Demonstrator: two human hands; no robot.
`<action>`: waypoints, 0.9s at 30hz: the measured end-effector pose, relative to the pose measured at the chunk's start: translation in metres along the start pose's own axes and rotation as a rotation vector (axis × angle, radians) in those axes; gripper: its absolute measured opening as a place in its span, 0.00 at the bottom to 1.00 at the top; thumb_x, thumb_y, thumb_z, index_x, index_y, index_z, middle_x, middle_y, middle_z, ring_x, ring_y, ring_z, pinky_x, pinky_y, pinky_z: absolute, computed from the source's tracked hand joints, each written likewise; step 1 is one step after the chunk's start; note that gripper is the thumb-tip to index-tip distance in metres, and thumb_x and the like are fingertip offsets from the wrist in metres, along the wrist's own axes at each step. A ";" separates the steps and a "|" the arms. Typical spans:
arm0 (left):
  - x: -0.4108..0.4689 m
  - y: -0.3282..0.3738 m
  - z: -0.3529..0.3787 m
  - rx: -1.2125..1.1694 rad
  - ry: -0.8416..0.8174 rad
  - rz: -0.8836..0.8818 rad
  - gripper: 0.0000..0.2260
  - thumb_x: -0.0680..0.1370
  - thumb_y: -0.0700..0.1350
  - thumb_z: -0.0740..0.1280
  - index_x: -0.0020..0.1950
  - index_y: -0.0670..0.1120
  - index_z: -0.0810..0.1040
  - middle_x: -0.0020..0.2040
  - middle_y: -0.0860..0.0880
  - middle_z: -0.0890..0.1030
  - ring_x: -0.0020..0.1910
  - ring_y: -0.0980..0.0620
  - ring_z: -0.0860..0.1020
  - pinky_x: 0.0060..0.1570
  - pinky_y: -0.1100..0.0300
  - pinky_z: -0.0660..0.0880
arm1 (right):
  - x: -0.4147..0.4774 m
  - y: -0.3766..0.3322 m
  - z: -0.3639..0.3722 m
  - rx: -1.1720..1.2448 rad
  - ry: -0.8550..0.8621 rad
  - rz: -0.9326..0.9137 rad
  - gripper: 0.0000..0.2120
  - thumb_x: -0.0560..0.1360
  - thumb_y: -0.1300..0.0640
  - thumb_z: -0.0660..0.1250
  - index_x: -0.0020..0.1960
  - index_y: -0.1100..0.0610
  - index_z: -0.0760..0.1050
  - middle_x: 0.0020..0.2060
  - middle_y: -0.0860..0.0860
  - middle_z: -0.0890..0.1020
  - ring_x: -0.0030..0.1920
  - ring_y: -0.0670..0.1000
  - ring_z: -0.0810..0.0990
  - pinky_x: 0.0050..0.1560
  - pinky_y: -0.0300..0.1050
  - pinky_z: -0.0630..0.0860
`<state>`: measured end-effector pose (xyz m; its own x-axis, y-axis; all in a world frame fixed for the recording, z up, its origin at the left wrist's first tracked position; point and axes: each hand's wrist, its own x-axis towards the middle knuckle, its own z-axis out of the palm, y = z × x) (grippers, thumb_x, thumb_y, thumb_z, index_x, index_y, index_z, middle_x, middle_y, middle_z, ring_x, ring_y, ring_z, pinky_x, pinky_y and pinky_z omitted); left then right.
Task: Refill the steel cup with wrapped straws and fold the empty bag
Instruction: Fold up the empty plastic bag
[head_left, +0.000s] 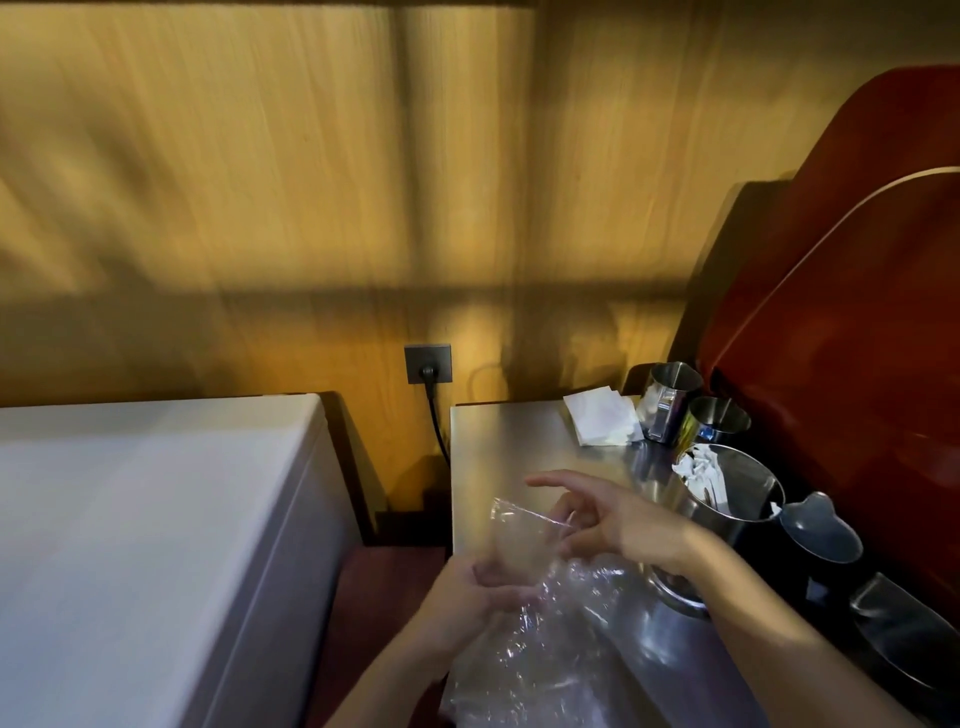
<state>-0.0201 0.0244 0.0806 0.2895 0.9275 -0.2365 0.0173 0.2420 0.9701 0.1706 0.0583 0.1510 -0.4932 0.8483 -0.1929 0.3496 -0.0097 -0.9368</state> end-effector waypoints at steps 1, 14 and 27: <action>-0.001 -0.001 -0.003 -0.033 0.019 0.014 0.05 0.64 0.36 0.76 0.35 0.44 0.83 0.34 0.45 0.84 0.34 0.51 0.81 0.35 0.61 0.76 | -0.001 0.005 -0.002 0.039 0.041 0.033 0.31 0.67 0.73 0.70 0.67 0.54 0.67 0.40 0.56 0.77 0.34 0.48 0.78 0.34 0.39 0.75; 0.006 -0.017 -0.004 -0.313 0.207 -0.077 0.11 0.63 0.38 0.74 0.43 0.36 0.81 0.43 0.34 0.83 0.44 0.36 0.81 0.51 0.40 0.77 | -0.003 0.076 0.038 0.442 0.279 0.175 0.27 0.60 0.66 0.77 0.57 0.59 0.73 0.37 0.52 0.85 0.34 0.50 0.83 0.32 0.41 0.78; 0.012 -0.049 0.002 -0.088 0.346 -0.086 0.14 0.70 0.29 0.67 0.49 0.43 0.71 0.35 0.44 0.74 0.28 0.51 0.73 0.27 0.58 0.69 | 0.013 0.119 0.048 0.215 0.522 0.180 0.13 0.70 0.71 0.67 0.40 0.53 0.80 0.21 0.46 0.78 0.19 0.43 0.72 0.20 0.35 0.68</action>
<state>-0.0157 0.0234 0.0307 -0.0506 0.9404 -0.3363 -0.0597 0.3333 0.9409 0.1679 0.0426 0.0233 0.0356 0.9710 -0.2364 0.1956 -0.2387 -0.9512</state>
